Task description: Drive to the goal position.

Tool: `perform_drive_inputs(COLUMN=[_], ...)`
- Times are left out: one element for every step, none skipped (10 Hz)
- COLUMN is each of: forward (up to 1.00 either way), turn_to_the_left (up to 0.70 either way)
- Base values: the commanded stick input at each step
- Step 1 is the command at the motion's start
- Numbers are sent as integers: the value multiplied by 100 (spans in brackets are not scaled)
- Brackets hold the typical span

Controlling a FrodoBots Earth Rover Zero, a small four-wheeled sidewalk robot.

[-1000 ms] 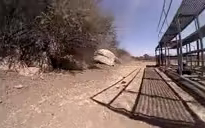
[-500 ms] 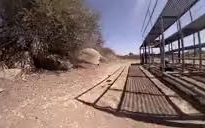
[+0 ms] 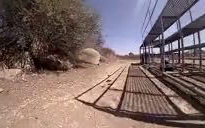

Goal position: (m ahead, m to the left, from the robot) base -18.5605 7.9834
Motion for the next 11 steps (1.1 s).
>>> perform_drive_inputs(forward=[0, 0, 0, 0, 0, 0, 0, 0, 0, 0, 0], turn_to_the_left=[45, 45, 45, 45, 45, 45, 45, 45, 45, 45, 45])
